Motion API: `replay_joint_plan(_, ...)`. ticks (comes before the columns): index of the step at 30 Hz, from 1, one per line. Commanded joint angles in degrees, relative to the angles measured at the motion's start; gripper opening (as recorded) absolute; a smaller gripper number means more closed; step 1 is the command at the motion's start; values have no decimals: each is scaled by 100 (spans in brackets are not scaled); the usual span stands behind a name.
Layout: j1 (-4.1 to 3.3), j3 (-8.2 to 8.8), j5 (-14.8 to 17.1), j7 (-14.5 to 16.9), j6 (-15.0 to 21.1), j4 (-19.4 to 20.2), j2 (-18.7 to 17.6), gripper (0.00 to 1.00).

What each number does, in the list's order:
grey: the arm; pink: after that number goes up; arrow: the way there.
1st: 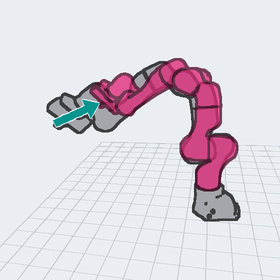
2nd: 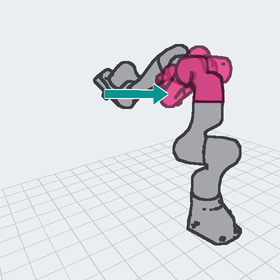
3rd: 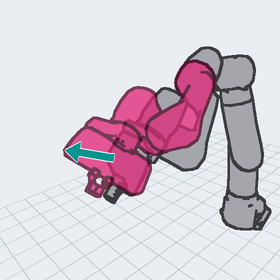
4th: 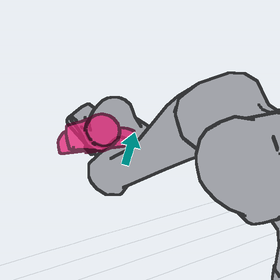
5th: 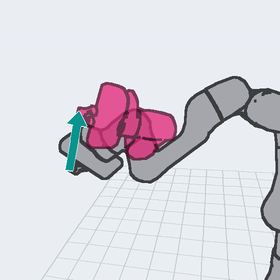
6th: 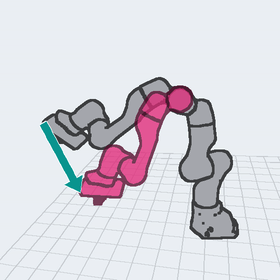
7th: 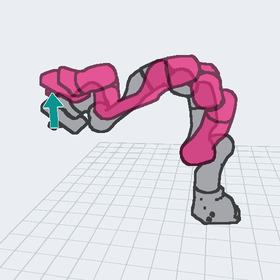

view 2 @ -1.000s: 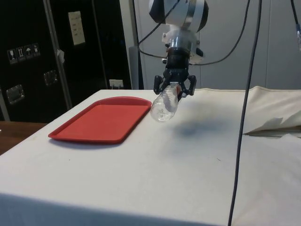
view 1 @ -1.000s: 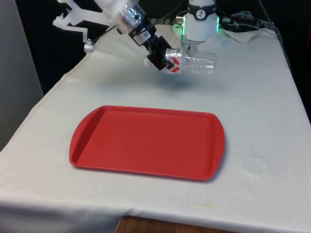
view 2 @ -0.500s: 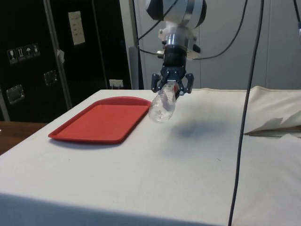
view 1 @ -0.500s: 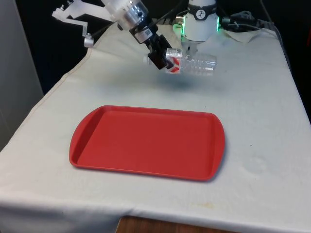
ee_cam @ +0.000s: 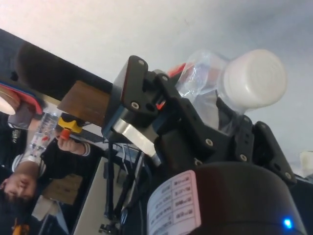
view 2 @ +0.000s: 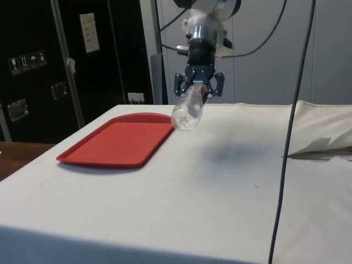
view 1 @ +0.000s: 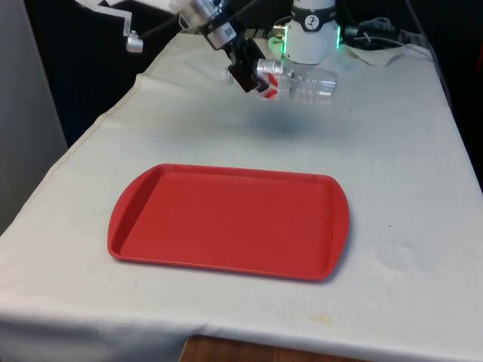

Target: Place the bottle upright on the tray.

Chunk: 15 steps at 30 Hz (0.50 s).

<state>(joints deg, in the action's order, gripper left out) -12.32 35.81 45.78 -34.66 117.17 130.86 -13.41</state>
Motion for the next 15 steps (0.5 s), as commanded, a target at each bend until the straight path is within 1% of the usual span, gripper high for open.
replay_joint_plan(1,-46,17,-97,-115,57,23,92,28)
replay_joint_plan(2,-40,11,-178,-206,46,23,172,28)
replay_joint_plan(5,-40,0,-298,-321,29,23,281,28)
replay_joint_plan(6,-6,-17,-258,-269,-17,0,252,28)
replay_joint_plan(7,-40,-6,-338,-372,23,17,321,28)
replay_joint_plan(14,-34,-34,-647,-693,-6,-6,607,28)
replay_joint_plan(15,-6,-46,-567,-602,-29,-11,550,28)
